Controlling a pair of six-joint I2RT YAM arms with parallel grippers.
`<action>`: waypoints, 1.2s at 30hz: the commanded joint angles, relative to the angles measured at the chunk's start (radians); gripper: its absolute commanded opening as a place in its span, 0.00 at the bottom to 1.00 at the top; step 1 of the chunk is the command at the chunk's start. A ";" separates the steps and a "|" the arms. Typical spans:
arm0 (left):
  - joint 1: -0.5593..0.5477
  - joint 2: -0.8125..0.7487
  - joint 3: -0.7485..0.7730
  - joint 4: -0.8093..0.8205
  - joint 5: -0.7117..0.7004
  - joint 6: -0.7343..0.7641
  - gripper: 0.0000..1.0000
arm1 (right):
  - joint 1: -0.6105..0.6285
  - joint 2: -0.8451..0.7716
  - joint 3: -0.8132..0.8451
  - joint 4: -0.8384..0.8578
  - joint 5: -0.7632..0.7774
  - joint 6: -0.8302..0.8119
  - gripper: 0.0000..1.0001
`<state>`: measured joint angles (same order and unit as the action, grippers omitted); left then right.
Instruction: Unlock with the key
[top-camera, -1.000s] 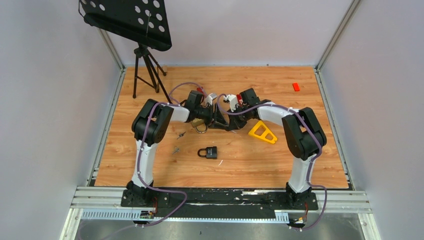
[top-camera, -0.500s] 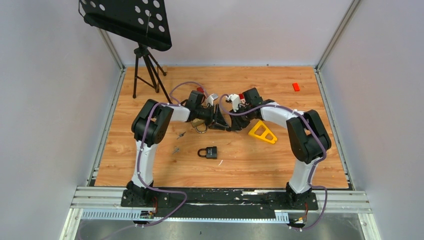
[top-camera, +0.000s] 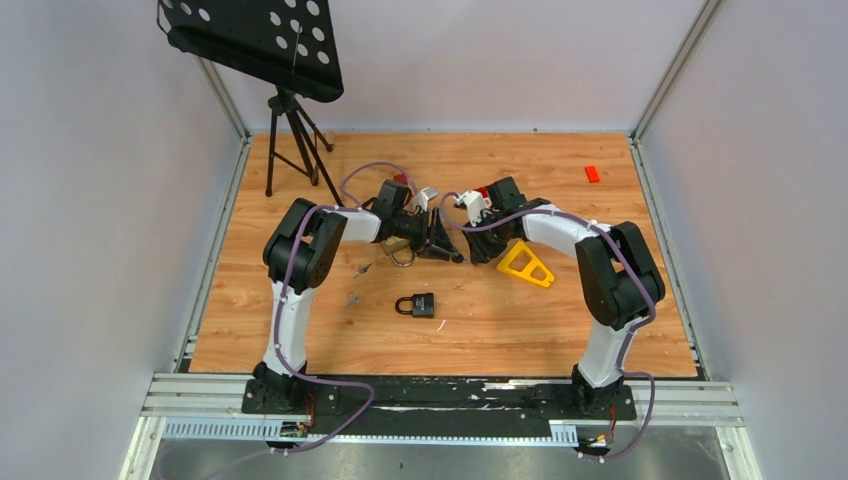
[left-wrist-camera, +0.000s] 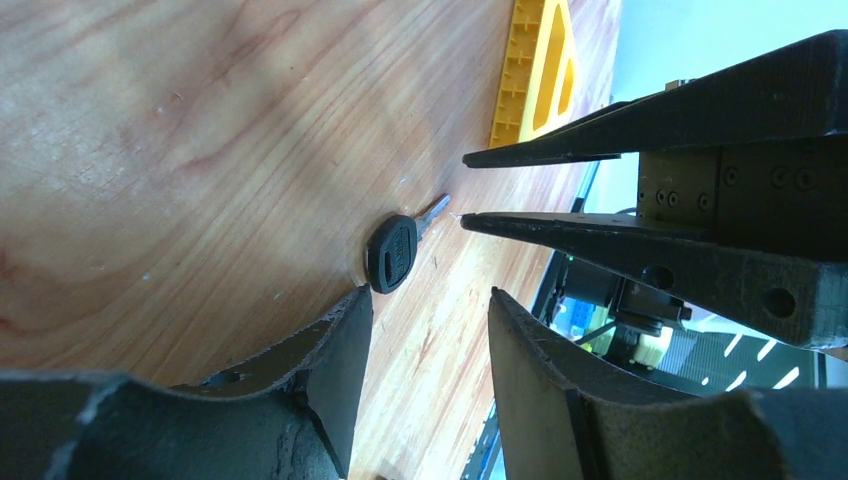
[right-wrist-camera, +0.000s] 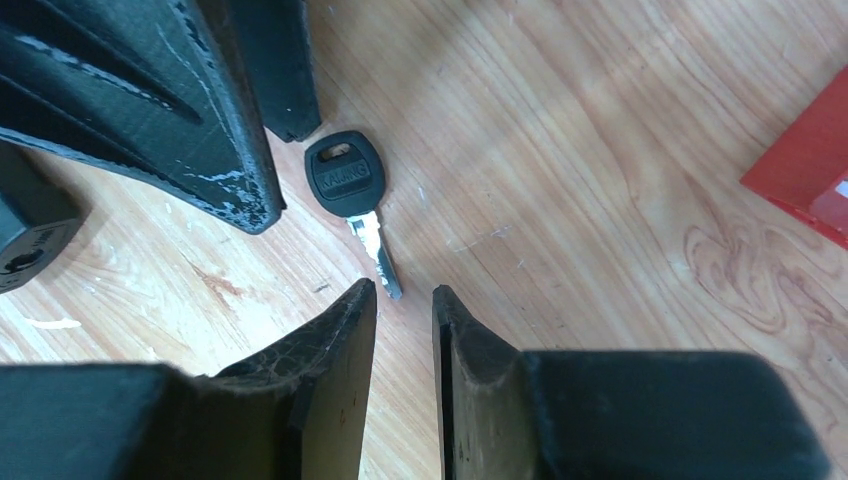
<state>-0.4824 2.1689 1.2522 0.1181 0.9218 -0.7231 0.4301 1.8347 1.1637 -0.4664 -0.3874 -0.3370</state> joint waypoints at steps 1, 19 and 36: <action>-0.005 -0.011 0.012 -0.060 -0.069 0.051 0.56 | 0.028 -0.021 -0.010 0.002 0.049 -0.018 0.28; -0.004 0.010 0.013 -0.047 -0.067 0.035 0.57 | 0.124 0.021 -0.042 0.051 0.199 -0.033 0.08; -0.003 0.044 0.072 -0.075 -0.075 0.059 0.59 | 0.132 0.032 -0.030 0.040 0.182 -0.060 0.00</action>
<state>-0.4831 2.1803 1.2831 0.0982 0.9199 -0.7338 0.5541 1.8347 1.1412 -0.4278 -0.2016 -0.3737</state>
